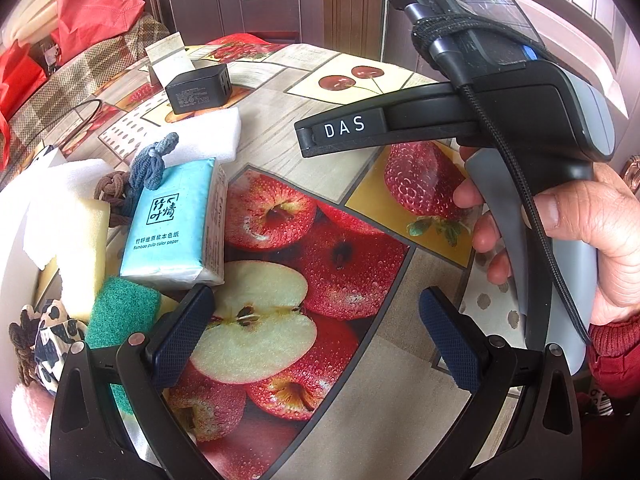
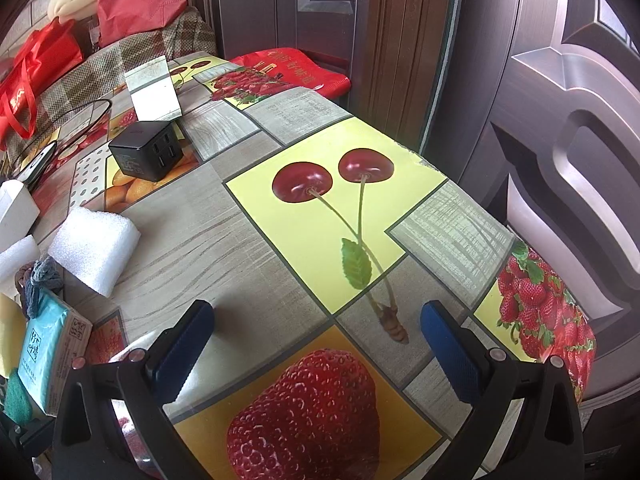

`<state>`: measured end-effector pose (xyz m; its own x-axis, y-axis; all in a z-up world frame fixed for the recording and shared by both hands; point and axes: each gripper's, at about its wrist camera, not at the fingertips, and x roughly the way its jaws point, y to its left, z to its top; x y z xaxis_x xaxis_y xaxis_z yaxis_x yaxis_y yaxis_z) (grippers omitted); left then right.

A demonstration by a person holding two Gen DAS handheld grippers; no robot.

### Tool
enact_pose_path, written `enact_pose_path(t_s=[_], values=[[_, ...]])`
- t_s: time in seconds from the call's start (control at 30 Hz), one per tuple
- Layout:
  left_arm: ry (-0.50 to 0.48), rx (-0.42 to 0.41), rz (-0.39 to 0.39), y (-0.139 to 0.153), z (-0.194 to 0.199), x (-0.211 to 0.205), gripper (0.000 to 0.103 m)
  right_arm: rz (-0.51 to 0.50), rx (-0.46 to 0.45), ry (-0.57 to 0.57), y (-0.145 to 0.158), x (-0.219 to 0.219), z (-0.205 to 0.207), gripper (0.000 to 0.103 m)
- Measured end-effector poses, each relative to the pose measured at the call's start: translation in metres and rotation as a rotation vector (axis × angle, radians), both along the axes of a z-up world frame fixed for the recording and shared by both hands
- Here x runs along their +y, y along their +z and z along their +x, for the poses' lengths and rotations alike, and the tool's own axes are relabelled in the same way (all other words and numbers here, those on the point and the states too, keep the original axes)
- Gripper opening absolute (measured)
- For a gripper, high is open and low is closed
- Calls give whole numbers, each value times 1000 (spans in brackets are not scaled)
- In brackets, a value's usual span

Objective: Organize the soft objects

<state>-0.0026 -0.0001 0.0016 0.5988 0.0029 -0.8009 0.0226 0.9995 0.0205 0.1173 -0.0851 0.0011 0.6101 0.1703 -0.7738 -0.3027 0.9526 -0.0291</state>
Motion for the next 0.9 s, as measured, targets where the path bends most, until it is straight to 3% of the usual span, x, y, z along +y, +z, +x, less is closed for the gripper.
enact_pose_path(t_s=[0.73,0.9], values=[[0,1,-2,0,3,2,102,7,1,3,1,2,0,103],[-63,-5,-4,-1,7,4,102,8,2,11,0,2,0,103]])
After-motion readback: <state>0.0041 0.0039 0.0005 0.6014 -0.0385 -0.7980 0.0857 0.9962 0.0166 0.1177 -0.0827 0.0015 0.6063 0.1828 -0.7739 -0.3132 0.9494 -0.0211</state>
